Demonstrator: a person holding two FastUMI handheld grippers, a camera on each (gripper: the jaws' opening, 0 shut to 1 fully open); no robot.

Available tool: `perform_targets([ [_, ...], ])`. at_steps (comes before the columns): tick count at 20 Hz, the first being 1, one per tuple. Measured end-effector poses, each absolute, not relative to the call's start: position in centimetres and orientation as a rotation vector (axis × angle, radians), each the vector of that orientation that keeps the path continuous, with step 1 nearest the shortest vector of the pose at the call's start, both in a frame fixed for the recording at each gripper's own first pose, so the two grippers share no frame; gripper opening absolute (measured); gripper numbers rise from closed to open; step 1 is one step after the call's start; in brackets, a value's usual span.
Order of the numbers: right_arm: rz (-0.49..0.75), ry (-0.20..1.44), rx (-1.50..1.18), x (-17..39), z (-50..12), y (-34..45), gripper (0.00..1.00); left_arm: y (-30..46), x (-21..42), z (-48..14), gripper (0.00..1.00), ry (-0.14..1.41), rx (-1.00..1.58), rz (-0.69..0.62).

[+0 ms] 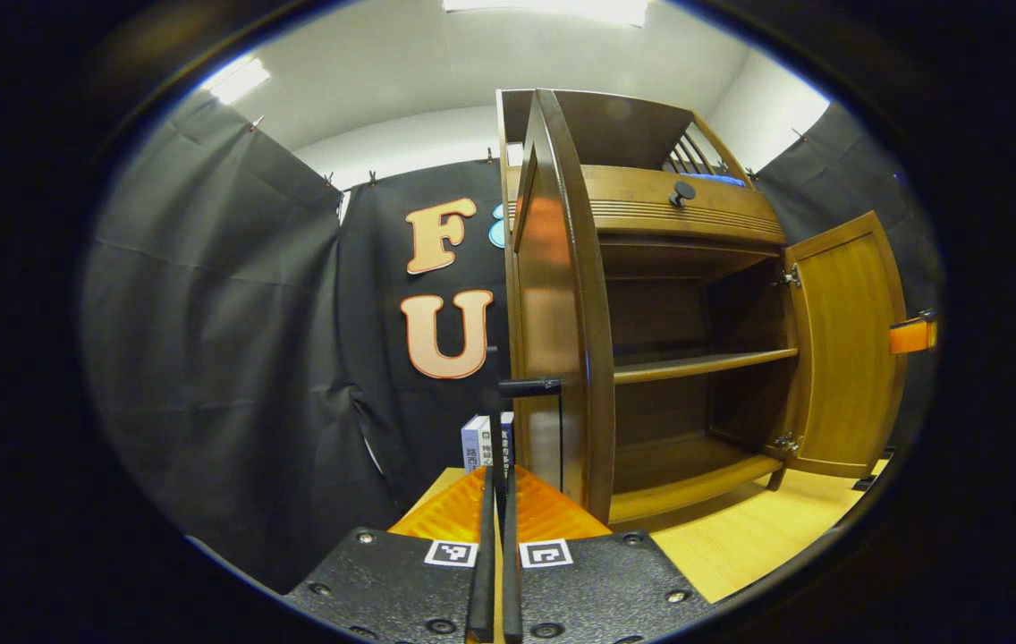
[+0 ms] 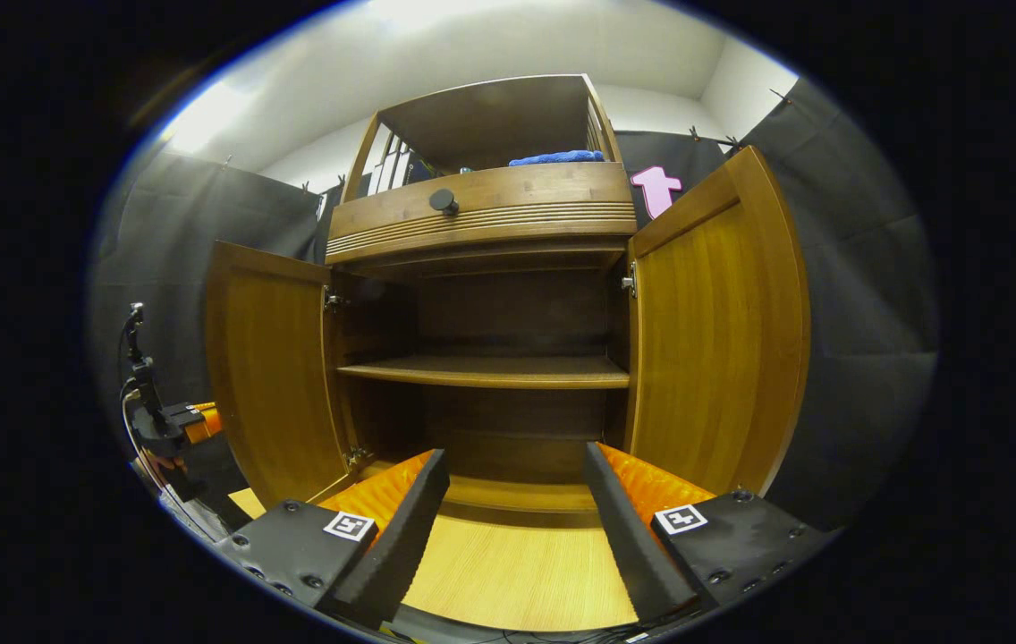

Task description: Open the right door of the double-door shoe cabinet with the right hand, and open the left door with the left hand.

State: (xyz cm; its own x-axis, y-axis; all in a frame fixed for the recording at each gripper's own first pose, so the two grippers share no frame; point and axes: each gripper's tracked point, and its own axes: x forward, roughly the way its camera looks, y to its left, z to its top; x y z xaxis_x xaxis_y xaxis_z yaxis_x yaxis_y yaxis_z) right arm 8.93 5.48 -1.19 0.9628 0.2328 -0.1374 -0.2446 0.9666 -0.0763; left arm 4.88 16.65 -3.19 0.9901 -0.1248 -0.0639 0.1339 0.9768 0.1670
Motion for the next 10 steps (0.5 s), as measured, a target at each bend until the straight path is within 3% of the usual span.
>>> perform_targets([
  [1,0.241,0.128,-0.094,9.0,-1.1,5.6,0.98,16.9,5.0,-3.3,0.05,0.053,0.17,-0.142],
  [2,0.239,0.127,-0.094,9.0,-1.1,5.6,0.98,17.0,5.3,-3.5,0.12,0.057,0.174,-0.156],
  [10,0.227,0.131,-0.083,9.5,-1.3,5.3,1.0,16.9,5.1,-4.3,0.1,0.085,0.184,-0.249],
])
